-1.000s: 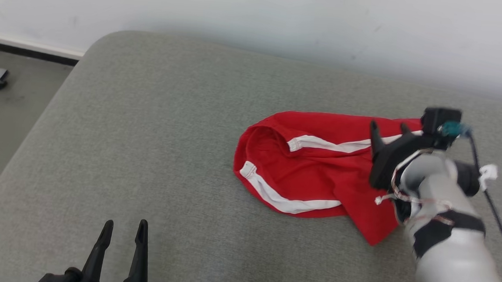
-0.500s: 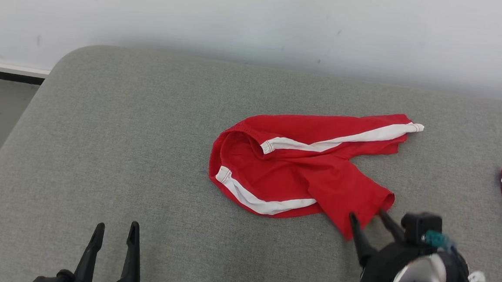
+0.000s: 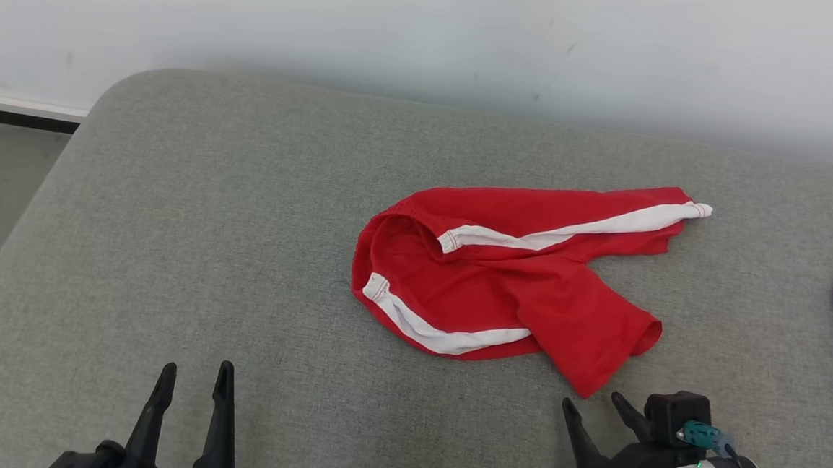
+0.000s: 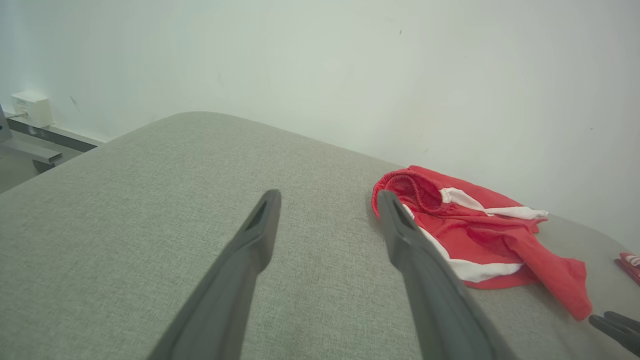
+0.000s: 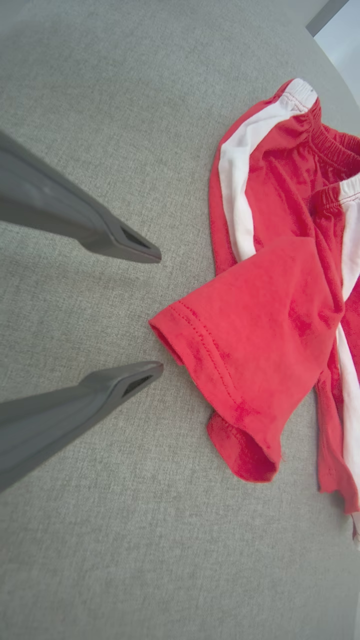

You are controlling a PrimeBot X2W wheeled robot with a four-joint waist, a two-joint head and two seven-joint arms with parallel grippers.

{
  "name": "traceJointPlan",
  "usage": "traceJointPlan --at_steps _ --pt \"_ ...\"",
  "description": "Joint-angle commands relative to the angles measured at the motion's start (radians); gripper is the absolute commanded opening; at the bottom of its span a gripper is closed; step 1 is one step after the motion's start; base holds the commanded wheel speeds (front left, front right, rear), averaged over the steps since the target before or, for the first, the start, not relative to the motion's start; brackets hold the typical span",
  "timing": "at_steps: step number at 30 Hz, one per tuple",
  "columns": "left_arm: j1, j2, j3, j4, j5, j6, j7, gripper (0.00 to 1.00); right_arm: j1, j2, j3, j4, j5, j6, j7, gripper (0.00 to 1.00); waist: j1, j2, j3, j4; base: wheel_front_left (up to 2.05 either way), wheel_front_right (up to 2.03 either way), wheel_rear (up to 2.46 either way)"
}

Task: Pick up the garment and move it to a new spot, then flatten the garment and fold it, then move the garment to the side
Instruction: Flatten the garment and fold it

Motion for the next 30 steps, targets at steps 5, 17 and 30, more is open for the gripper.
traceJointPlan --at_steps 5,17,30 --pt "-0.010 0.000 0.006 0.002 -0.005 -0.002 0.000 1.00 -0.036 0.009 0.011 0.053 -0.006 -0.002 -0.023 1.00 0.0001 0.0000 0.004 0.012 0.00 0.00 0.00" --pt "-0.010 0.000 0.007 0.006 -0.011 -0.003 0.000 1.00 -0.131 0.016 0.041 0.203 0.030 -0.002 -0.098 0.31 0.0001 0.0000 0.005 0.020 0.00 0.00 0.00" --pt "0.039 0.000 0.018 0.005 0.000 -0.001 0.000 1.00 -0.031 0.015 -0.027 -0.036 0.159 -0.002 -0.119 0.00 0.0001 0.0000 -0.049 -0.007 0.00 0.00 0.00"
